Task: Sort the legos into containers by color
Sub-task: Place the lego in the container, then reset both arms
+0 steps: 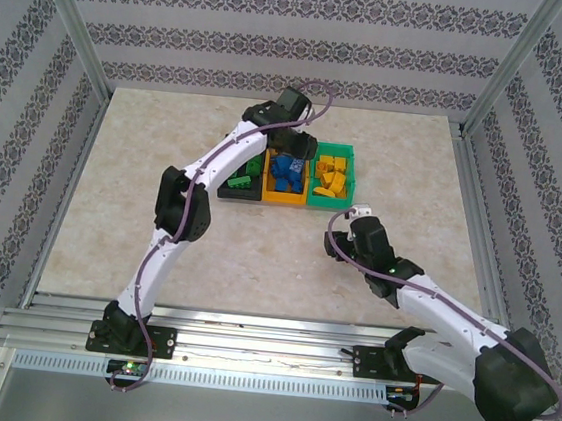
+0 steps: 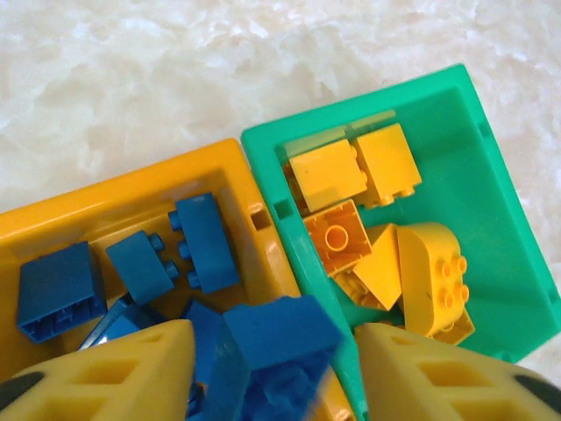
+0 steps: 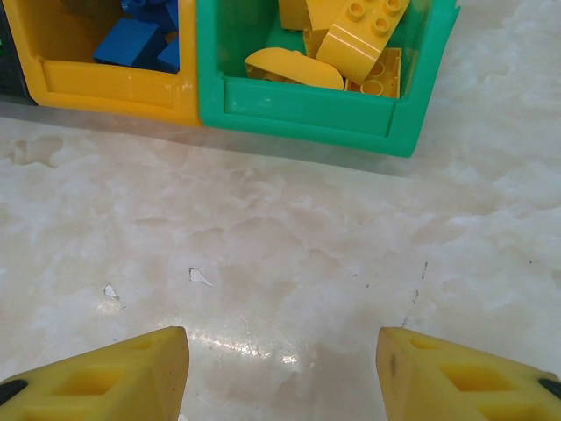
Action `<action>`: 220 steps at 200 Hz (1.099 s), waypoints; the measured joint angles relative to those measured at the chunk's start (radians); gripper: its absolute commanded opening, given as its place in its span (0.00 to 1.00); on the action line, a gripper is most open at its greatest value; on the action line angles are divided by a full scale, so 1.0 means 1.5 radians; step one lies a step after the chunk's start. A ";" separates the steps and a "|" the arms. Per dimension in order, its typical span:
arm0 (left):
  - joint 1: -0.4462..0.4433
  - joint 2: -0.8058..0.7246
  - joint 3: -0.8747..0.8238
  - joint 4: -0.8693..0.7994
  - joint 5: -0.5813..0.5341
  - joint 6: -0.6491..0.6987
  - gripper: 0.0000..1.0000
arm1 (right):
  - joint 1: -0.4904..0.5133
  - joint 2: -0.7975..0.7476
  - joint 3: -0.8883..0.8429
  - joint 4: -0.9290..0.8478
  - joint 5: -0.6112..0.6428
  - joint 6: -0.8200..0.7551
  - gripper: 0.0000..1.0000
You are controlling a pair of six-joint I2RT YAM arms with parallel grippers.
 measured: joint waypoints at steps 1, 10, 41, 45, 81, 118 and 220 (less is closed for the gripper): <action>0.000 0.001 0.001 -0.001 0.000 0.000 0.56 | 0.000 -0.001 0.000 0.000 0.000 0.000 0.59; 0.002 0.005 0.008 -0.011 0.001 0.001 0.58 | 0.000 -0.007 -0.005 -0.001 0.000 0.004 0.60; 0.004 -0.010 -0.026 -0.019 0.001 0.004 0.61 | 0.000 -0.024 -0.015 -0.005 0.000 0.012 0.60; 0.004 -0.020 -0.046 -0.017 0.001 0.004 0.61 | -0.001 -0.025 -0.016 -0.005 0.000 0.012 0.60; 0.005 -0.197 -0.355 0.088 0.001 0.000 0.61 | -0.022 -0.026 -0.016 -0.006 -0.008 0.012 0.62; 0.027 -0.463 -0.710 0.304 0.001 -0.023 0.59 | -0.080 -0.026 -0.012 -0.015 -0.016 0.004 0.63; 0.244 -0.877 -1.228 0.573 -0.045 -0.091 0.91 | -0.341 0.016 0.070 -0.002 -0.023 -0.009 0.67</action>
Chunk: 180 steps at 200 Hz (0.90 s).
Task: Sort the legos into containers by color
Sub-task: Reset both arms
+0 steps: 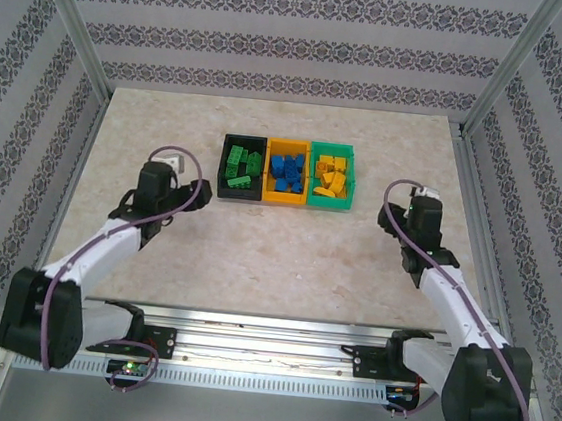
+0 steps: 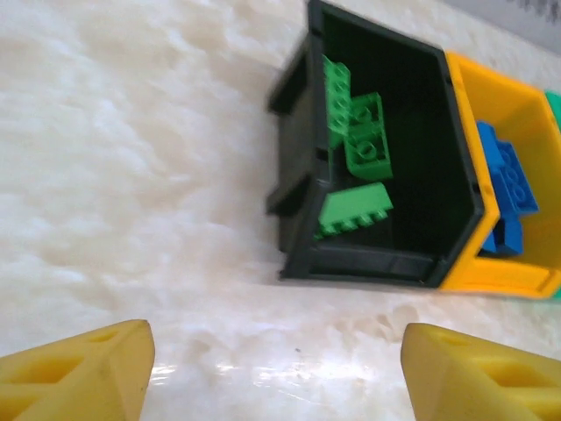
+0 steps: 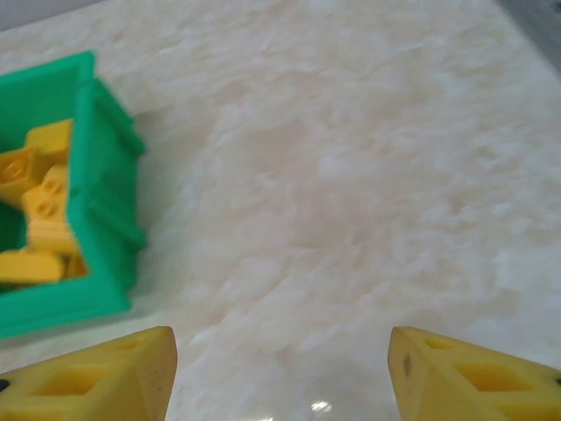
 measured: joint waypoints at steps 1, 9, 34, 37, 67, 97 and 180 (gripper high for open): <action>0.001 -0.003 -0.002 0.000 -0.002 0.002 0.92 | -0.001 0.001 0.001 0.001 0.002 0.000 0.67; 0.013 -0.032 -0.017 0.004 -0.020 0.006 1.00 | -0.011 0.011 0.005 0.013 0.019 -0.002 0.68; 0.045 -0.107 -0.063 0.022 -0.093 0.013 1.00 | -0.023 0.056 0.013 0.057 0.075 -0.010 0.69; 0.048 -0.113 -0.069 0.027 -0.102 0.016 1.00 | -0.023 0.064 0.014 0.063 0.081 -0.013 0.69; 0.059 -0.181 -0.155 0.087 -0.215 0.027 1.00 | -0.023 0.134 0.006 0.142 0.126 -0.044 0.71; 0.065 -0.206 -0.240 0.185 -0.296 0.093 1.00 | -0.032 0.158 -0.060 0.276 0.147 -0.073 0.76; 0.066 0.015 -0.309 0.506 -0.332 0.202 1.00 | -0.040 0.216 -0.100 0.464 0.094 -0.099 0.83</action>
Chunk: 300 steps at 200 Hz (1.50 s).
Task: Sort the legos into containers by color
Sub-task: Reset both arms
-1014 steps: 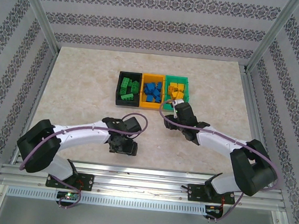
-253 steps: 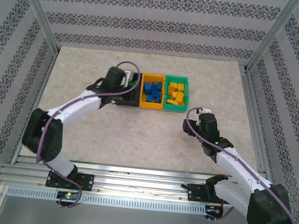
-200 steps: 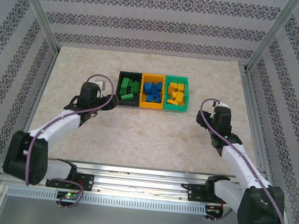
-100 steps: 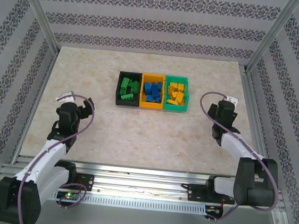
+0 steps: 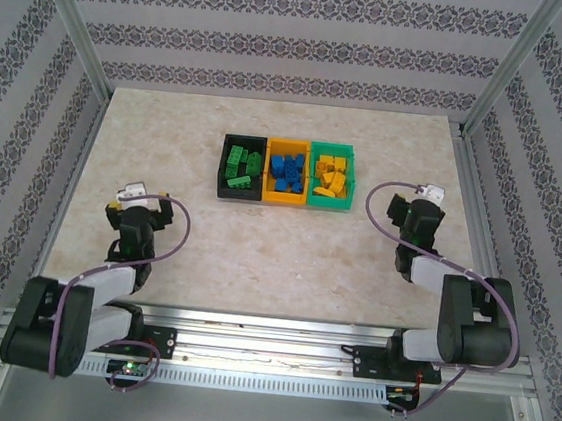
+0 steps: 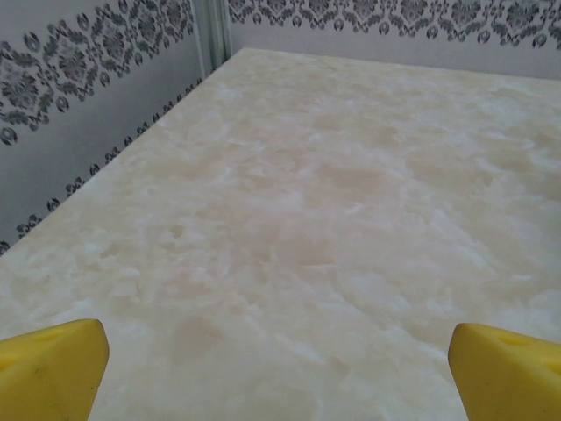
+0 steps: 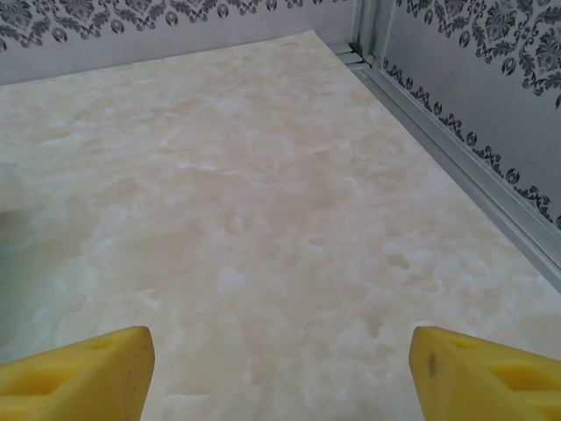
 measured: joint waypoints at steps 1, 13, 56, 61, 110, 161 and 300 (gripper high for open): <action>0.000 0.004 0.000 0.004 0.001 0.001 1.00 | 0.000 0.000 -0.001 0.001 -0.001 -0.001 0.84; 0.000 0.034 -0.001 0.036 0.008 0.009 1.00 | 0.000 0.000 -0.018 0.032 -0.015 -0.012 0.90; 0.001 0.105 0.011 0.121 0.032 0.027 1.00 | 0.000 0.075 -0.088 0.204 -0.080 -0.036 0.98; 0.001 0.115 0.013 0.133 0.034 0.027 1.00 | 0.000 0.089 -0.090 0.214 -0.086 -0.037 0.98; 0.001 0.273 0.017 0.270 0.107 0.050 0.99 | 0.001 0.098 -0.088 0.247 -0.109 -0.046 0.98; 0.001 0.290 0.097 0.239 0.129 0.060 0.99 | 0.018 0.098 -0.068 0.242 -0.109 -0.064 0.98; 0.001 0.290 0.138 0.151 0.131 0.062 0.99 | 0.026 0.098 -0.048 0.213 -0.140 -0.096 0.98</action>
